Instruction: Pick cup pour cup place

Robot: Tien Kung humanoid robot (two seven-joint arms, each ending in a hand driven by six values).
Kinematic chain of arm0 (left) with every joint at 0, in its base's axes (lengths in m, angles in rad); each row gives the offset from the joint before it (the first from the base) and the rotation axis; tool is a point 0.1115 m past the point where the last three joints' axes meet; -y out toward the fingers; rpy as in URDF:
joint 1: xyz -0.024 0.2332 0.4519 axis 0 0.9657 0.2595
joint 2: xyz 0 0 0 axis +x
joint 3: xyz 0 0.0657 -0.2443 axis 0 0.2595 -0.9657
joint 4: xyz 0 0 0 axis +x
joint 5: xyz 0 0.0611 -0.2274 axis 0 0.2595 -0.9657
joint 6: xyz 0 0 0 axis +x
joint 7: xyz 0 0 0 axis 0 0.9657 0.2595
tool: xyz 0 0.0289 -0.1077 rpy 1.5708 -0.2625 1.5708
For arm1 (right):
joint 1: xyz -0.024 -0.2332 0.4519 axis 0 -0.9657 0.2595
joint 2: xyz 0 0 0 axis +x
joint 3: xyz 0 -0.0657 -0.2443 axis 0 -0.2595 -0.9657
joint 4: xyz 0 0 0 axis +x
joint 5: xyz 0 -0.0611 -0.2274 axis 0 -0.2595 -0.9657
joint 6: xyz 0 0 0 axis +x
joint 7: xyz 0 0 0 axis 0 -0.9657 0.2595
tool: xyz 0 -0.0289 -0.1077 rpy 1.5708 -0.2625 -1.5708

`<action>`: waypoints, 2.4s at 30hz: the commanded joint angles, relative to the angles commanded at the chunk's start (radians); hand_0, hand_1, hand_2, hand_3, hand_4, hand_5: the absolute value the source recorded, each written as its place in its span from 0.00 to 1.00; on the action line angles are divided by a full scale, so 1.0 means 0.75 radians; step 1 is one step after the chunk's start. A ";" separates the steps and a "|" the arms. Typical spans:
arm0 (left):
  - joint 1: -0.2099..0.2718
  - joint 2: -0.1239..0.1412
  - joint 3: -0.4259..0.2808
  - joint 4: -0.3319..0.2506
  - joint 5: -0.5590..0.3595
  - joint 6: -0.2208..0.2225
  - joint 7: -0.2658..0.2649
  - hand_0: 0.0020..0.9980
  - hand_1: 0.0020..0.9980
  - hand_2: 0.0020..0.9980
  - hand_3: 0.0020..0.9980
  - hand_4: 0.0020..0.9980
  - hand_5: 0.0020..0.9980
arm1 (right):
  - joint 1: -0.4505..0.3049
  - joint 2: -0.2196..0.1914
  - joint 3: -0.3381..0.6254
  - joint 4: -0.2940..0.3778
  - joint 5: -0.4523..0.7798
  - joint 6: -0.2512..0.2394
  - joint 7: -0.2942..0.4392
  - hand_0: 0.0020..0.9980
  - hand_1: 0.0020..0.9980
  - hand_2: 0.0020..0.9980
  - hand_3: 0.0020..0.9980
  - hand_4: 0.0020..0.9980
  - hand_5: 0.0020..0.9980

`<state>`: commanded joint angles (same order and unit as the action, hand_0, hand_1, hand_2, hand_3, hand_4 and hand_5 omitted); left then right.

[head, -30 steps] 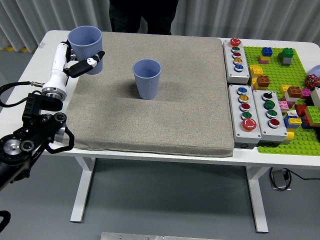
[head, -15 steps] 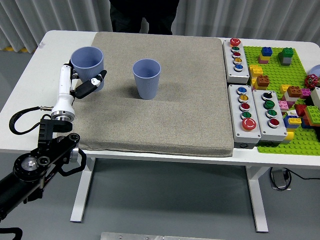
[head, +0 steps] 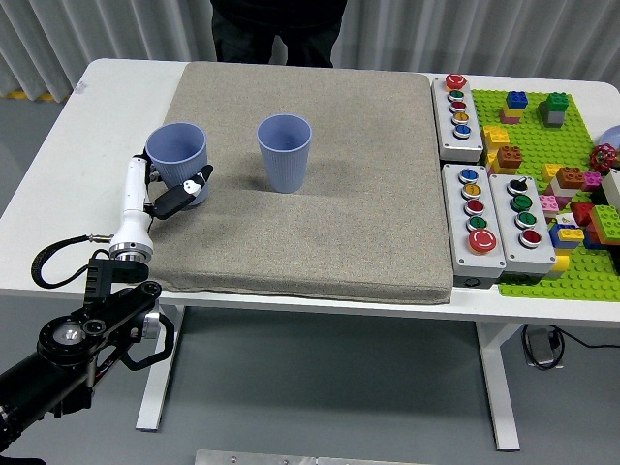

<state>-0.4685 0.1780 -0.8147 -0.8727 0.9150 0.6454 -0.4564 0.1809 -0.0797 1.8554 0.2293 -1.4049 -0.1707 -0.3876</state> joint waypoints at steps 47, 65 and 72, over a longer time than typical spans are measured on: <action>0.042 -0.039 -0.011 0.112 0.122 -0.085 -0.090 0.71 0.77 0.96 0.99 0.98 0.48 | 0.013 -0.003 -0.005 -0.001 0.006 -0.003 -0.001 0.69 0.66 0.61 0.62 0.00 0.41; 0.090 -0.042 -0.070 0.078 0.196 -0.084 -0.081 0.76 0.80 1.00 1.00 1.00 0.51 | -0.001 -0.005 0.000 -0.001 -0.007 0.004 -0.004 0.69 0.66 0.61 0.62 0.00 0.40; 0.123 -0.030 -0.112 0.058 0.237 -0.093 -0.070 0.78 0.83 1.00 1.00 1.00 0.51 | -0.001 -0.006 -0.001 -0.002 -0.002 0.006 -0.001 0.69 0.66 0.61 0.62 0.00 0.40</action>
<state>-0.3760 0.1553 -0.8988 -0.8291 1.0926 0.5758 -0.5088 0.1801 -0.0839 1.8546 0.2277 -1.4063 -0.1665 -0.3886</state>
